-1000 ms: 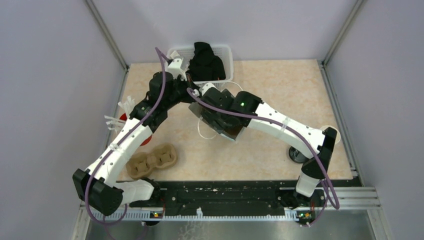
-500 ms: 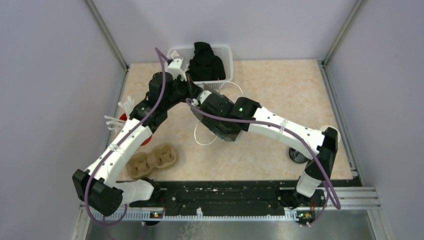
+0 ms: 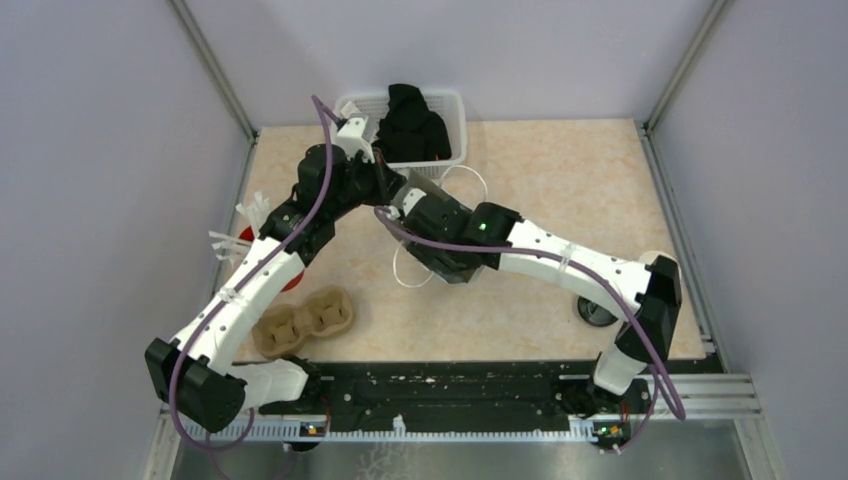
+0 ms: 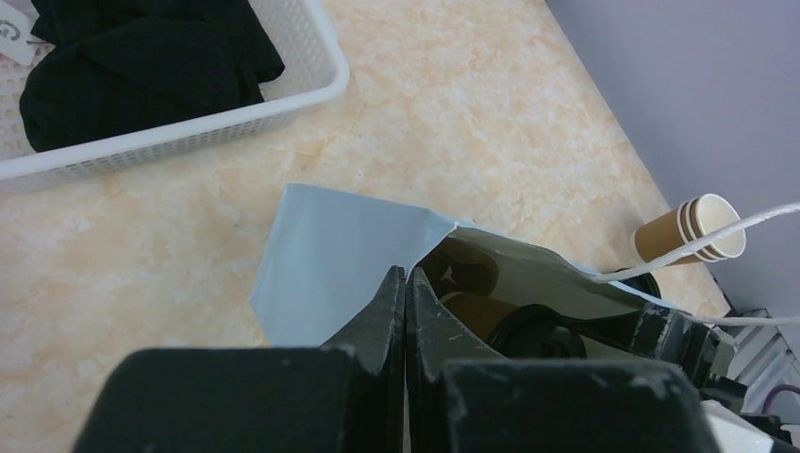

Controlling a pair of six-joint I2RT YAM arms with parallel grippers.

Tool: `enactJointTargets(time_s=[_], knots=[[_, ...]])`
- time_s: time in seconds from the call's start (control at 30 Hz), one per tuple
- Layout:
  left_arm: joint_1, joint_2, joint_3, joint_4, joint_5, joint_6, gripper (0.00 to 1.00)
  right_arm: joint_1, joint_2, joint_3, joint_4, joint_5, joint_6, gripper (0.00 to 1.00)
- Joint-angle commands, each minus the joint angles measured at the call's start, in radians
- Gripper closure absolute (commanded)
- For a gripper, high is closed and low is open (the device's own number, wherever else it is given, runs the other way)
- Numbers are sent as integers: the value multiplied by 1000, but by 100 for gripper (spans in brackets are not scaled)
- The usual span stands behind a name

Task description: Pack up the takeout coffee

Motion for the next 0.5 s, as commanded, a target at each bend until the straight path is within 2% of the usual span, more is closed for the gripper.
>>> enactJointTargets(time_s=[0.0, 0.37, 0.47], knots=[[-3, -36, -10, 68, 25, 30, 100, -11, -82, -75, 111, -20, -69, 42], [-3, -68, -31, 67, 22, 73, 100, -42, -228, -253, 312, -143, -192, 44], [-3, -68, -31, 67, 23, 88, 100, -43, -248, -272, 325, -134, -215, 46]])
